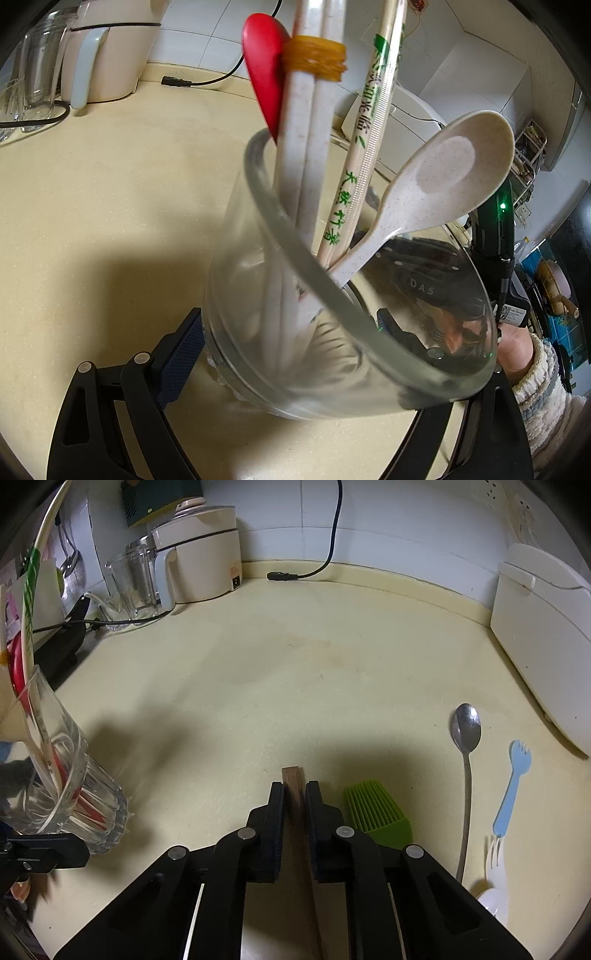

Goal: Organize utensils
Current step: 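Lift the wooden-handled fork with the right tool over the held glass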

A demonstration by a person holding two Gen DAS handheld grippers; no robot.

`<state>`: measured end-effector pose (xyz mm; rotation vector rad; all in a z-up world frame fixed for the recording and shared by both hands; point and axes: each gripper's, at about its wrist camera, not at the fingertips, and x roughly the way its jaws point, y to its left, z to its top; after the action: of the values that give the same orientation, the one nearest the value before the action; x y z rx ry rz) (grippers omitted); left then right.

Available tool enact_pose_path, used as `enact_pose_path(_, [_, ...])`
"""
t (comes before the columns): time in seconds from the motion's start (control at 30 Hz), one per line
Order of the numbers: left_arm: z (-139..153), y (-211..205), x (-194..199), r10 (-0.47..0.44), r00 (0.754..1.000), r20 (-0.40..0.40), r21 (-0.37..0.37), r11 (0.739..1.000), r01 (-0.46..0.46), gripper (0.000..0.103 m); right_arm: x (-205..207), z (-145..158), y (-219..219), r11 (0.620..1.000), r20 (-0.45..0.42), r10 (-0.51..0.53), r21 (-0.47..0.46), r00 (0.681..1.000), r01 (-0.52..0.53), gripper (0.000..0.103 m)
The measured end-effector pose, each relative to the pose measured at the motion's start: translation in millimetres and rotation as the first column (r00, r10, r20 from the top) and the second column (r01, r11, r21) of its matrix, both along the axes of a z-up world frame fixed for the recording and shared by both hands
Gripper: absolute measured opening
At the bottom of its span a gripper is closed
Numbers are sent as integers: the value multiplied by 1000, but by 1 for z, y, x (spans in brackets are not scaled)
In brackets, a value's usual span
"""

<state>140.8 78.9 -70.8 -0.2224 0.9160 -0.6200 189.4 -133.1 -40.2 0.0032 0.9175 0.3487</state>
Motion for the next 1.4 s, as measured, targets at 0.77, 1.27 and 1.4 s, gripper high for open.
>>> enact_pose_path(0.77, [0,0,0,0,1000,0,0,1000,0,91,-50,79,-24,977,199,-56,211,978,14,10])
enact_pose_path(1.27, [0,0,0,0,1000,0,0,1000,0,91,-100,140,-54,961,356,-137,273,924,37,10])
enact_pose_path(1.4, [0,0,0,0,1000,0,1,1000,0,91,-106,150,-68,959,376,-157,280,913,50,10])
